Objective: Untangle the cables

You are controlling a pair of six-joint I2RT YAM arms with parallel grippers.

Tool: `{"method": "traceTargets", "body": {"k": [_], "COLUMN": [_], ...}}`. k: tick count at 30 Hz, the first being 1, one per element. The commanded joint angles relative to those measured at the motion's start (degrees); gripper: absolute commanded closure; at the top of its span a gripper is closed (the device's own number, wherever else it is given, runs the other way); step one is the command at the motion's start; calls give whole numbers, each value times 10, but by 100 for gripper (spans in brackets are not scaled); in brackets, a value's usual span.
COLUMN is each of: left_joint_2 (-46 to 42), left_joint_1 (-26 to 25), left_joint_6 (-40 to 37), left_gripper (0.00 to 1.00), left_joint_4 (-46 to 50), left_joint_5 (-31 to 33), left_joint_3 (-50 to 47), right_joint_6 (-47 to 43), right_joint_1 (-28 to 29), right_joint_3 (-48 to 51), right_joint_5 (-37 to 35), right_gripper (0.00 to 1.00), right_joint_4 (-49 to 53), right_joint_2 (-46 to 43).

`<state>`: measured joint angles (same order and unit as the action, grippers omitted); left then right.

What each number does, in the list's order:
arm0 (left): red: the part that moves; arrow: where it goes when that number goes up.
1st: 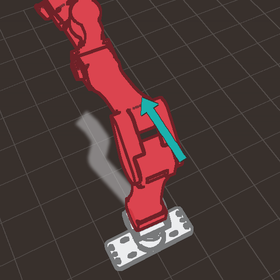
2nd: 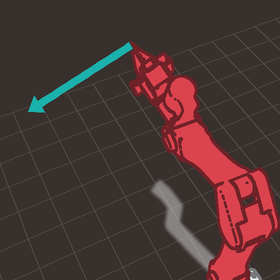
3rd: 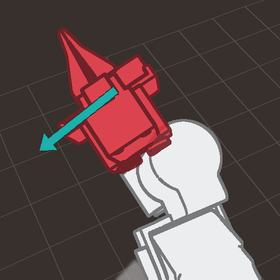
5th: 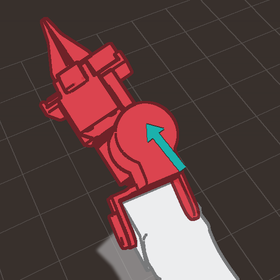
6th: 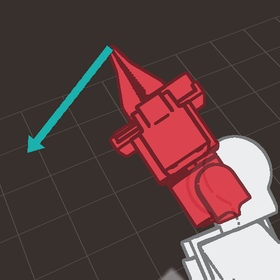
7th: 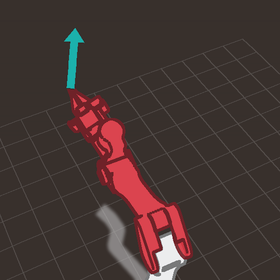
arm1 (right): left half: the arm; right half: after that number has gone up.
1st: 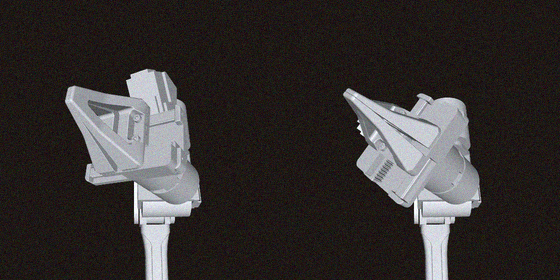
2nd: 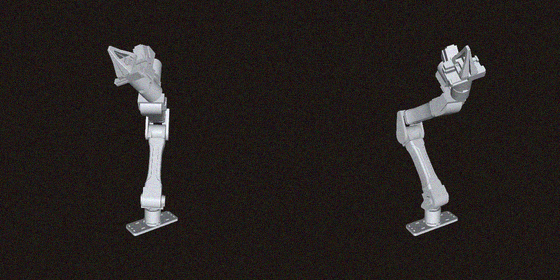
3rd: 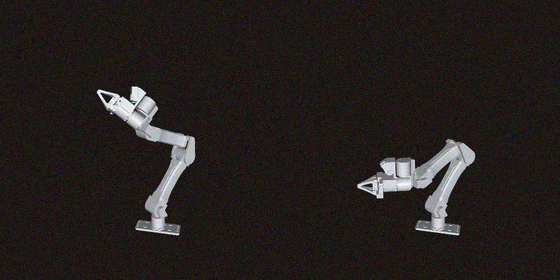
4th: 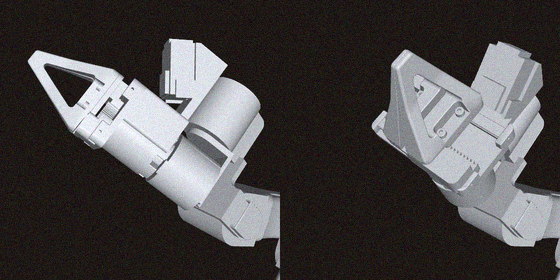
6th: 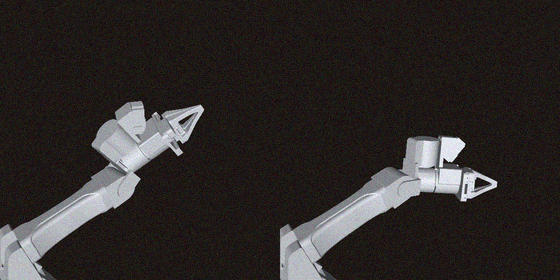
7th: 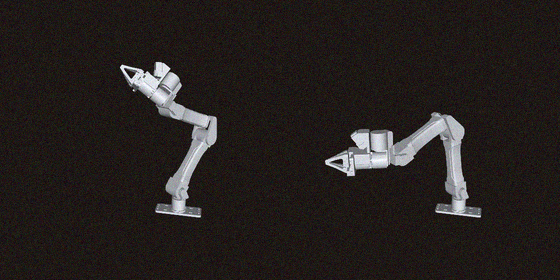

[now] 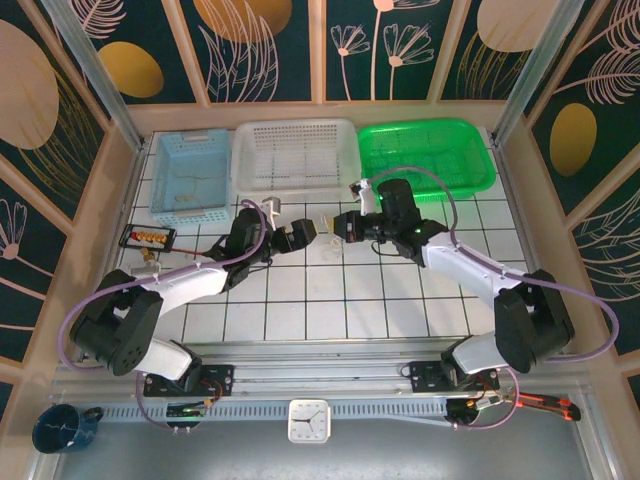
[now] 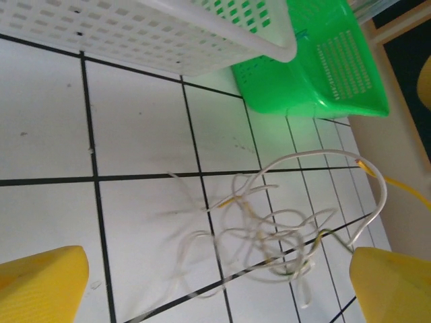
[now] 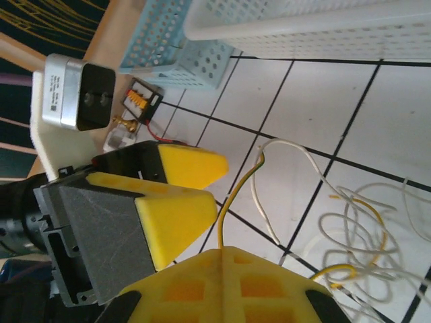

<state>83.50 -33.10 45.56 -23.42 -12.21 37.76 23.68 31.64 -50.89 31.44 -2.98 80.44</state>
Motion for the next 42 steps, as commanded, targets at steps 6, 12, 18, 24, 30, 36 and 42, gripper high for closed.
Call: {"method": "traceTargets", "body": {"k": [6, 12, 18, 24, 30, 36, 42], "left_joint_2": [-6, 22, 78, 117, 113, 80, 57], "left_joint_1": [2, 2, 2, 1, 2, 2, 2], "left_joint_6": [7, 12, 18, 17, 15, 14, 6], "left_gripper": [1, 1, 1, 1, 1, 1, 1], "left_joint_4": [-52, -75, -88, -98, -102, -91, -89], "left_joint_5": [-30, -40, -23, -7, 1, 3, -2], "left_joint_3": [-5, 3, 14, -1, -30, -42, -35], "right_joint_6": [46, 72, 93, 105, 102, 103, 114], "right_joint_1": [0, 0, 1, 1, -17, -32, -35], "right_joint_3": [28, 41, 50, 58, 76, 99, 112], "right_joint_5": [35, 54, 78, 89, 87, 88, 102], "right_gripper": [100, 100, 100, 100, 100, 100, 100], "right_joint_4": [-73, -112, -146, -171, -202, -223, -245], "right_joint_2": [-21, -15, -37, -72, -82, -53, -32]}}
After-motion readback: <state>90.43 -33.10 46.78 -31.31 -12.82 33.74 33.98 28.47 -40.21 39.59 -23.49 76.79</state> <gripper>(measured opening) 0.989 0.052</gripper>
